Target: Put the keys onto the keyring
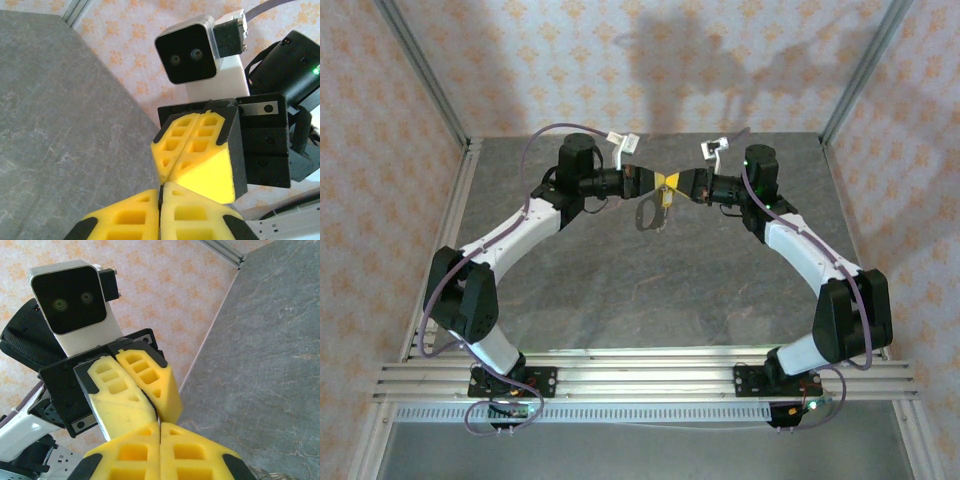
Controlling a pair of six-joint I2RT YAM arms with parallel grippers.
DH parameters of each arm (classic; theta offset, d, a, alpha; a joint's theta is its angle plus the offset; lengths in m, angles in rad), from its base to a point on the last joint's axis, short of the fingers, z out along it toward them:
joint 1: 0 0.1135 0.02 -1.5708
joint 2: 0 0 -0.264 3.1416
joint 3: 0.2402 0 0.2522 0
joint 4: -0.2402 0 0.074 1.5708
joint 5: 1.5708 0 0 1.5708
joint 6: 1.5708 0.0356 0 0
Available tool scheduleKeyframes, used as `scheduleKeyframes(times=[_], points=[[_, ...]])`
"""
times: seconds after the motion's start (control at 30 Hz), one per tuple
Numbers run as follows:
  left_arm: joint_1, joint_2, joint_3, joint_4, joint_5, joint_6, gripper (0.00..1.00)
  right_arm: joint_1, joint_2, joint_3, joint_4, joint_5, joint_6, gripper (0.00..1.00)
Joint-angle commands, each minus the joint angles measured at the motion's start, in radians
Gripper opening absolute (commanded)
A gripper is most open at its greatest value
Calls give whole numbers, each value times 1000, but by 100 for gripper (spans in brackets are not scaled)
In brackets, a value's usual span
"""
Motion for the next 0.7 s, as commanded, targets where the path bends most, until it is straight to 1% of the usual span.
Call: scheduleKeyframes(times=[0.0, 0.1, 0.17, 0.27, 0.33, 0.47, 0.67], points=[[-17, 0, 17, 78, 13, -33, 0, 3, 3, 20, 53, -15, -7, 0], [-20, -6, 1, 105, -13, -52, 0, 3, -3, 25, 33, 2, -9, 0], [-20, -18, -26, 149, -52, -81, 0, 0, -17, 35, -17, 48, -22, 0], [-20, -40, -64, 207, -114, -130, 0, -24, -77, 9, -58, 163, -20, 26], [-20, -57, -87, 235, -152, -156, 0, -48, -132, -30, -55, 239, 0, 34], [-28, -94, -122, 276, -225, -192, 0, -75, -240, -117, -46, 350, 34, 37], [-65, -123, -127, 284, -301, -211, 0, -59, -339, -187, -43, 403, 29, 39]])
